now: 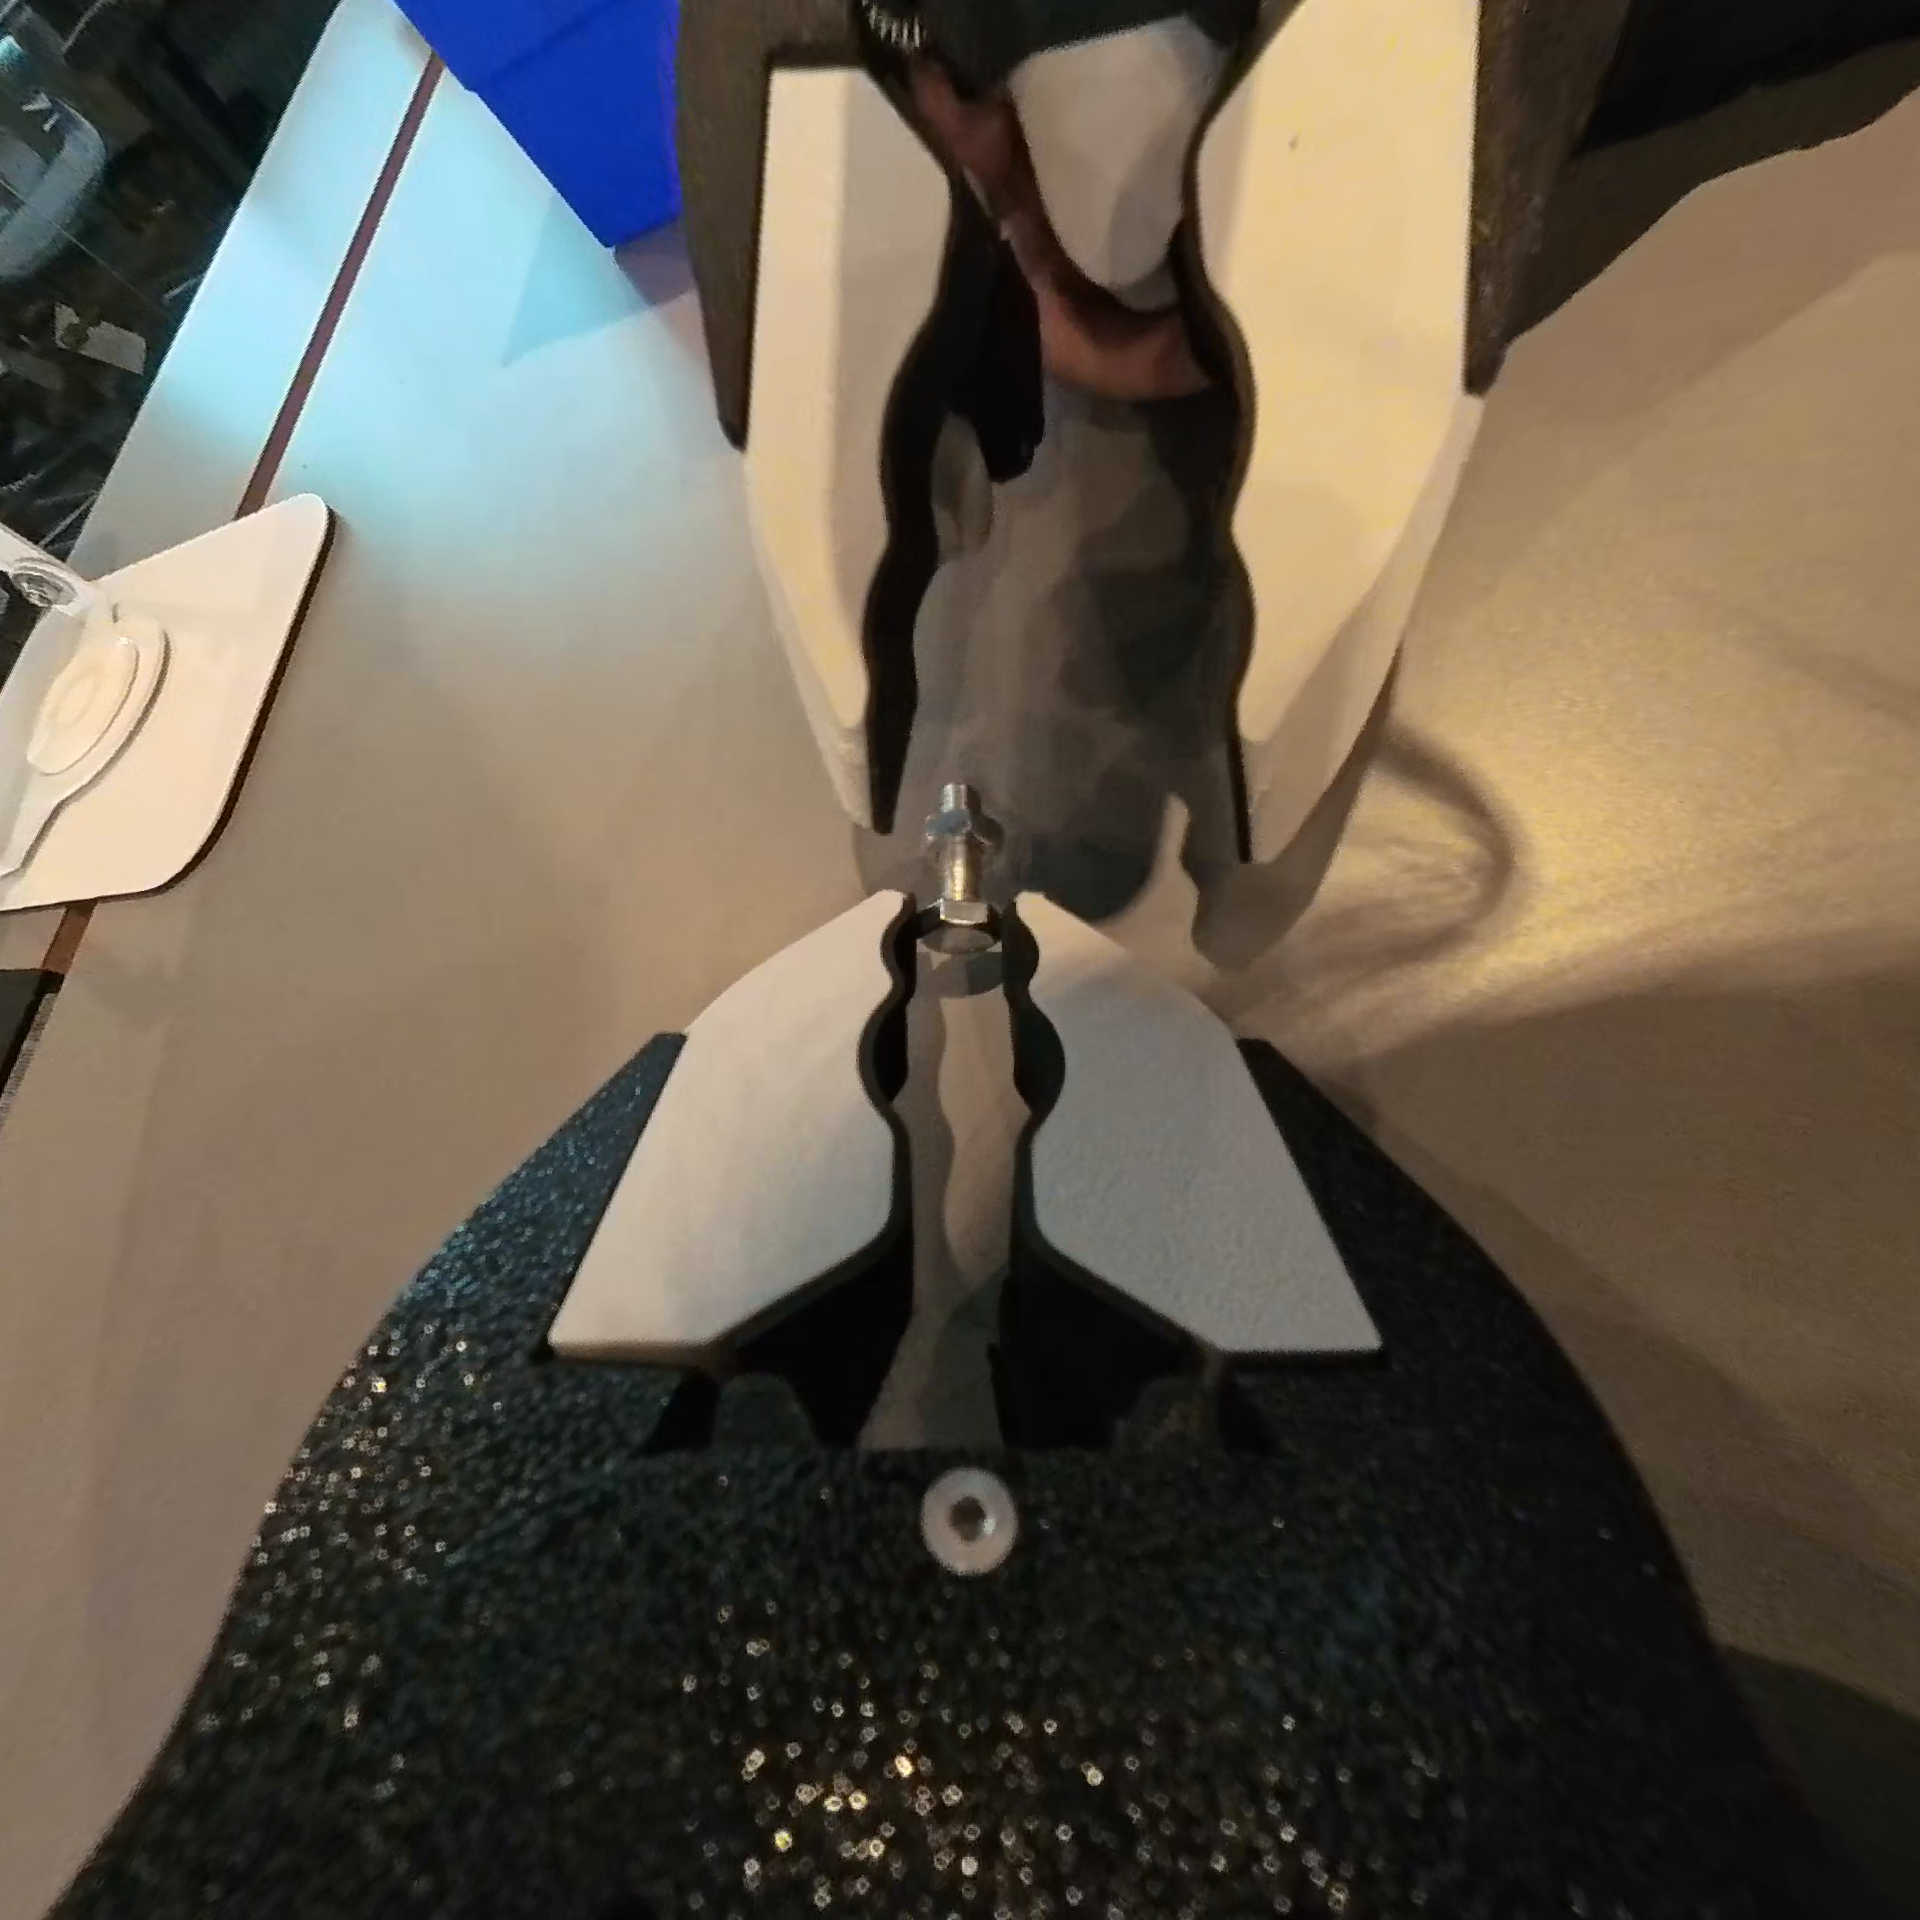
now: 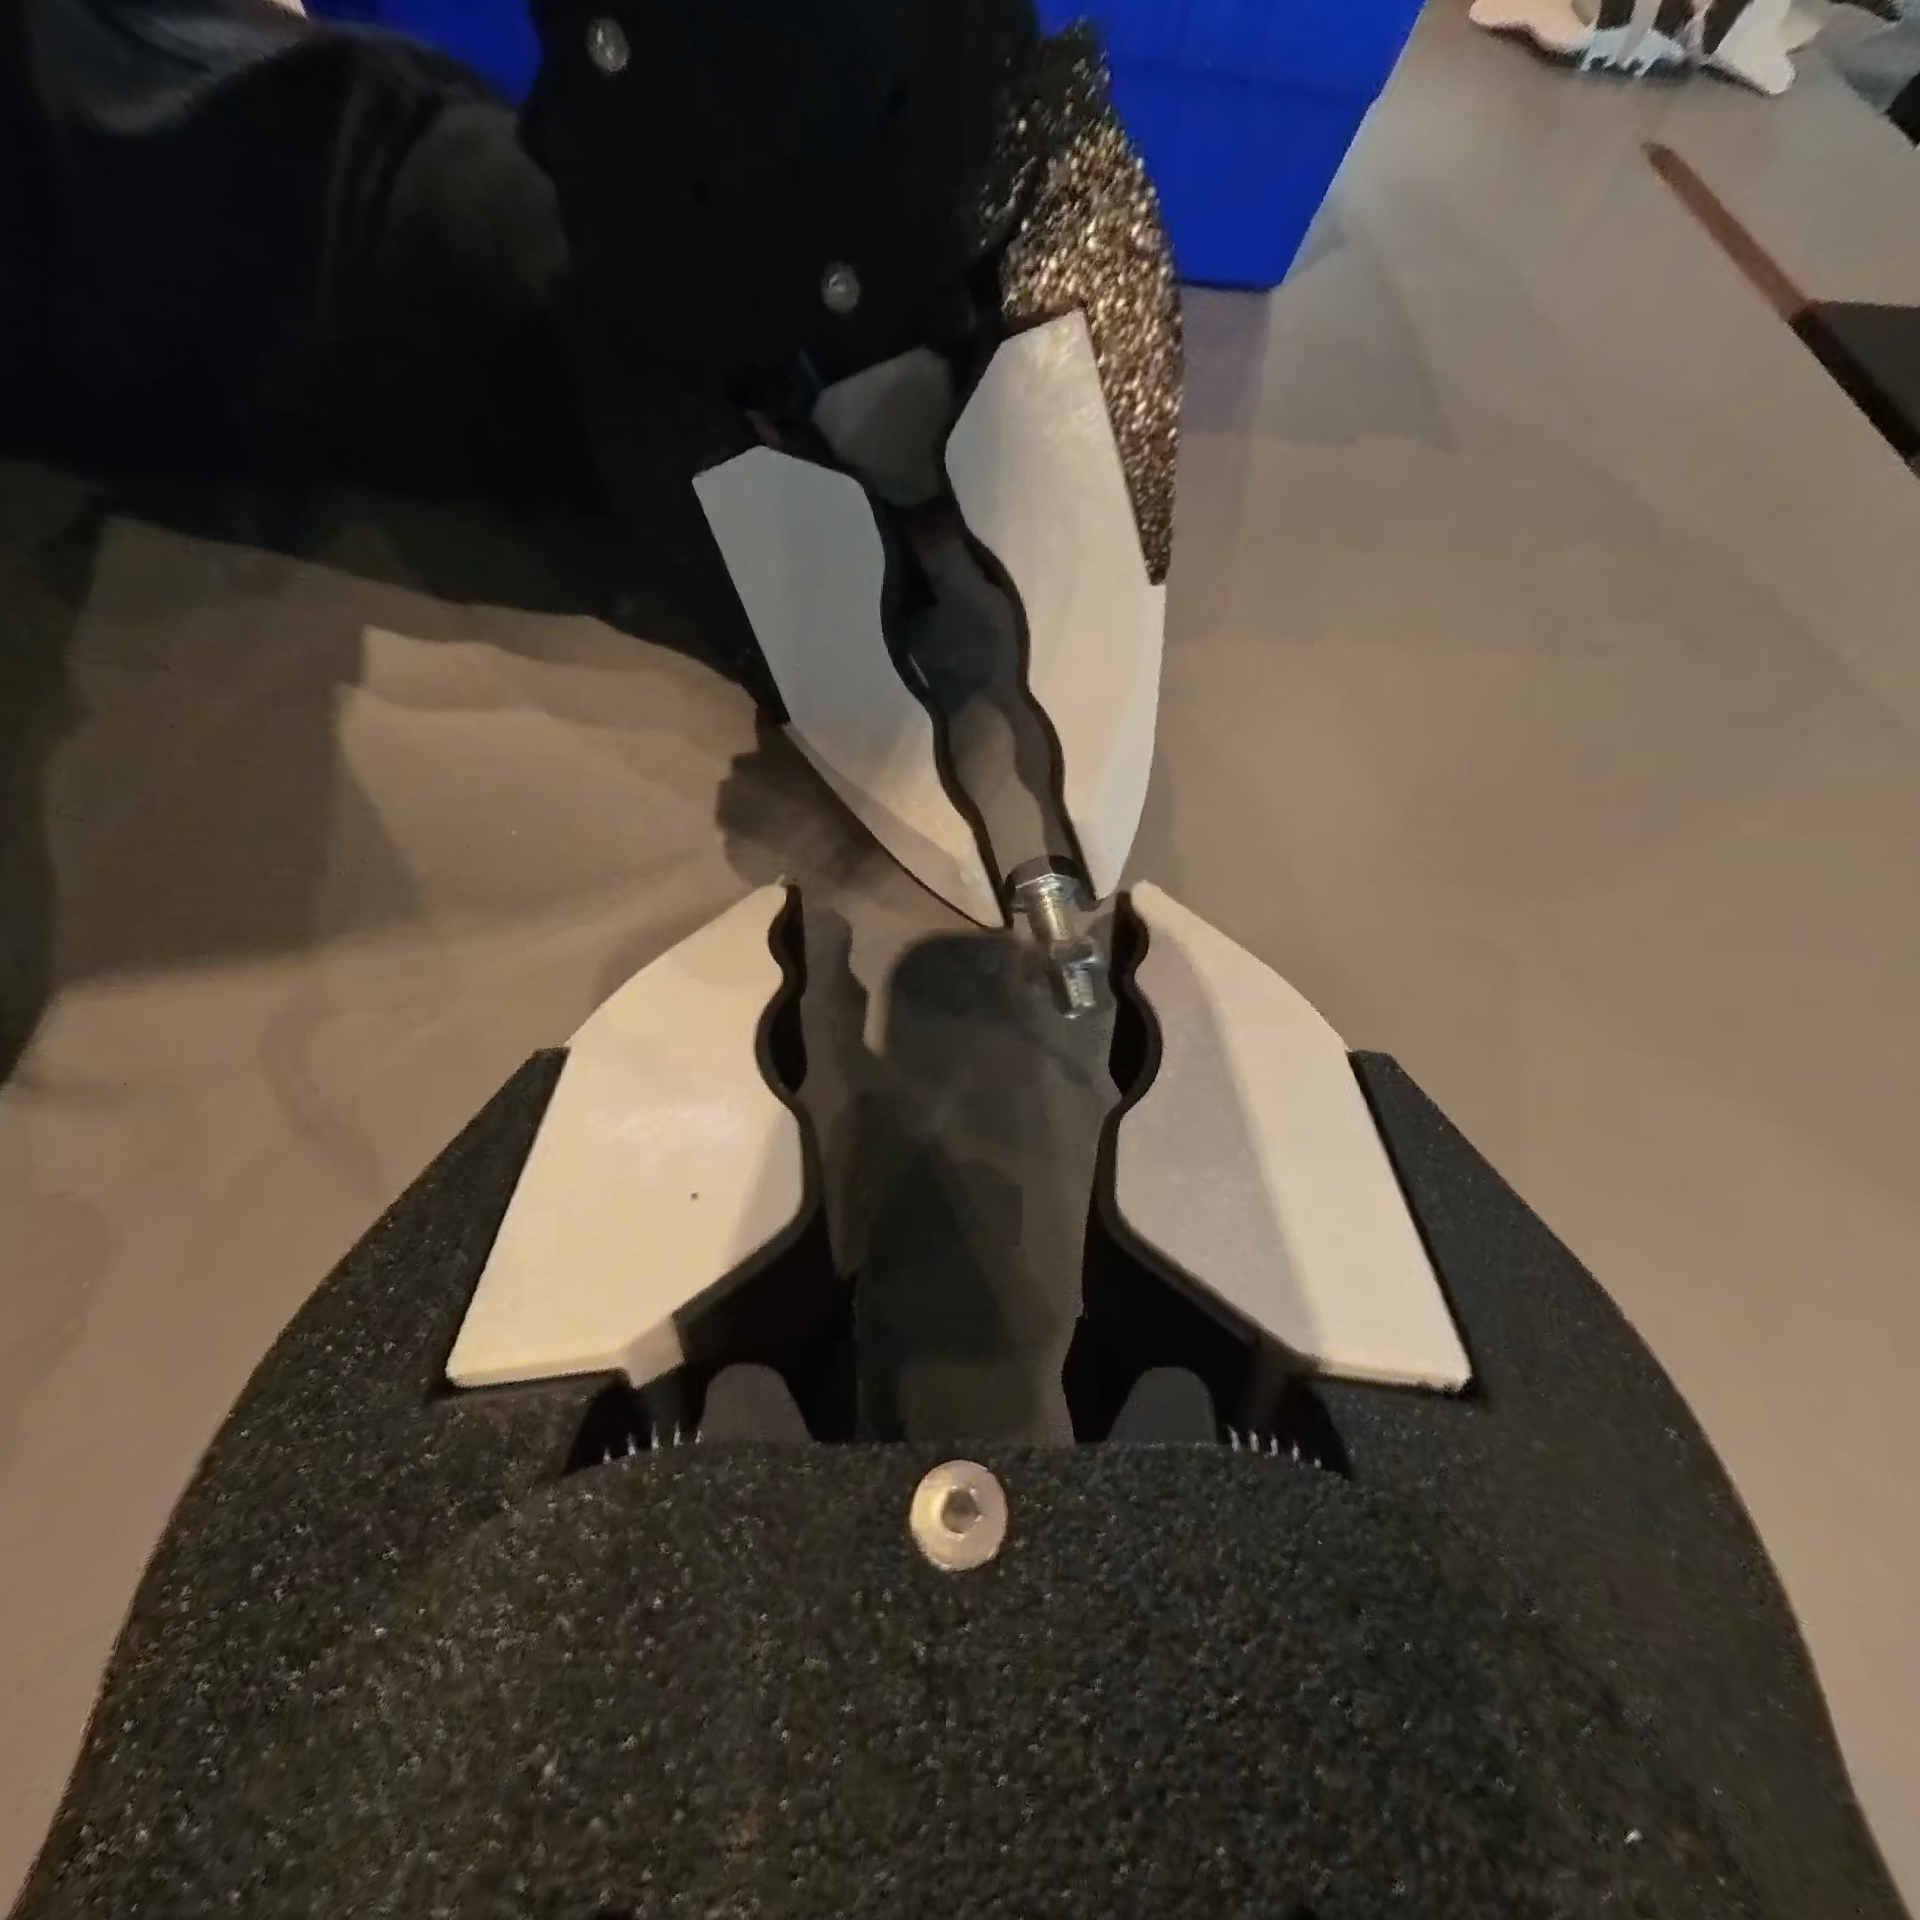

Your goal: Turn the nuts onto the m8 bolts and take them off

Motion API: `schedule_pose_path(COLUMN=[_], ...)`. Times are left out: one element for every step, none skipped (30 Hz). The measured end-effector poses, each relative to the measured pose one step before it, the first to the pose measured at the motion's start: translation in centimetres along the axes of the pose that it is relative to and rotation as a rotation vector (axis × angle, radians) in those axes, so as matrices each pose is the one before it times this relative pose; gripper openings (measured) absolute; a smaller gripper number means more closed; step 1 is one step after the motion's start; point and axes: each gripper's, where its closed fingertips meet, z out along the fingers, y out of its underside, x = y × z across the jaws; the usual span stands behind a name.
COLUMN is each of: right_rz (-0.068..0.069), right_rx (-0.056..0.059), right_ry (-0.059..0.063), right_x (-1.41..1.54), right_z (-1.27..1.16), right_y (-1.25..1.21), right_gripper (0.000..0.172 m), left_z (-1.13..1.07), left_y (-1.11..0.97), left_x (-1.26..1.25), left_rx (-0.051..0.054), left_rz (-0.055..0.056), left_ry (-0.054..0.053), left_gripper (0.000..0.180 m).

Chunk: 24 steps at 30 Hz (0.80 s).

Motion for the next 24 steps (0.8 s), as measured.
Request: schedule_pose_path(right_rz=[-0.0101, -0.0088, -0.0071, -0.0056, -0.0037, -0.0026, -0.0034, -0.0032, -0.0066, 0.0, 0.0079, 0.0072, 0.0104, 0.0106, 0.0095, 0.0091, 0.0037, -0.004, -0.0116, -0.0206, -0.0274, -0.0148, -0.0024, 0.005], right_rx=[-0.0147, -0.0139, -0.0127, -0.0116, -0.0105, -0.0081, -0.0017, 0.0073, 0.0139, 0.0123, 0.0097, 0.0109, 0.0094, 0.0075, 0.0032, -0.0051, -0.0132, -0.0173, -0.0155, -0.0087, -0.0012, 0.0024, 0.0069, 0.0108], right_ry=[0.0009, 0.0009, -0.0004, -0.0015, -0.0029, -0.0039, -0.007, -0.0081, -0.0369, -0.0366, 0.002, 0.0139, 0.0198, 0.0203, 0.0184, 0.0139, -0.0003, -0.0073, -0.0069, -0.0192, -0.0472, -0.0316, -0.0094, 0.0117], right_x=[-0.087, -0.065, -0.073, -0.065, -0.063, -0.069, -0.111, -0.12, -0.5, -0.512, 0.055, 0.226, 0.333, 0.346, 0.336, 0.256, 0.034, -0.109, -0.176, -0.408, -0.819, -0.556, -0.176, 0.188], right_z=[0.131, 0.132, 0.118, 0.111, 0.093, 0.076, 0.018, -0.07, -0.155, -0.154, -0.102, -0.094, -0.086, -0.046, -0.002, 0.054, 0.122, 0.151, 0.146, 0.066, -0.043, -0.08, -0.079, -0.082], right_y=[0.156, 0.147, 0.146, 0.121, 0.116, 0.086, 0.016, -0.085, -0.132, -0.119, -0.103, -0.12, -0.109, -0.084, -0.053, 0.061, 0.144, 0.189, 0.169, 0.103, 0.046, 0.008, -0.064, -0.126], right_gripper=[0.056, 0.056, 0.056, 0.055, 0.055, 0.055, 0.054, 0.048, 0.043, 0.038, 0.033, 0.037, 0.041, 0.047, 0.05, 0.052, 0.054, 0.054, 0.054, 0.049, 0.037, 0.03, 0.03, 0.035], left_z=[0.003, 0.011, 0.0, 0.003, 0.008, 0.011, 0.012, 0.012, 0.006, 0.013, 0.009, 0.01, 0.003, 0.007, 0.009, 0.011, 0.006, 0.012, 0.01, 0.008, 0.009, 0.016, 0.013, 0.002], left_y=[0.003, -0.004, 0.0, 0.002, 0.01, 0.002, 0.018, -0.001, 0.011, 0.013, 0.015, -0.003, 0.002, -0.006, 0.01, -0.004, 0.005, 0.0, 0.012, -0.003, 0.014, 0.009, 0.006, 0.004], left_x=[-0.007, -0.007, -0.002, -0.01, -0.013, 0.0, -0.004, 0.0, -0.037, -0.022, -0.008, 0.0, -0.01, 0.003, 0.0, -0.004, -0.011, -0.002, -0.014, -0.004, -0.01, -0.007, -0.003, -0.001], left_rx=[-0.0001, 0.0, 0.0, 0.0, -0.0003, -0.0006, -0.0006, -0.0004, -0.0007, -0.0011, -0.0006, -0.0001, 0.0, 0.0, -0.0001, 0.0, -0.0001, -0.0002, -0.0004, -0.0004, -0.0005, -0.0006, -0.0005, -0.0002], left_rz=[-0.0002, -0.0002, 0.0, -0.0001, -0.001, -0.0018, -0.0023, -0.0021, -0.0032, -0.003, -0.0021, -0.0004, 0.0002, 0.0001, -0.0001, -0.0001, -0.0003, -0.0009, -0.0015, -0.0017, -0.0018, -0.0021, -0.0016, -0.0005], left_ry=[0.0001, 0.0, -0.0001, -0.0001, 0.0006, 0.002, 0.002, 0.0019, -0.0008, 0.0011, 0.0011, 0.0004, 0.0001, 0.0001, 0.0004, 0.0003, 0.0004, 0.0006, 0.001, 0.001, 0.0011, 0.0011, 0.0009, 0.0004], left_gripper=[0.015, 0.015, 0.015, 0.015, 0.015, 0.015, 0.015, 0.015, 0.015, 0.015, 0.015, 0.015, 0.015, 0.015, 0.015, 0.015, 0.015, 0.015, 0.015, 0.015, 0.015, 0.015, 0.015, 0.015])
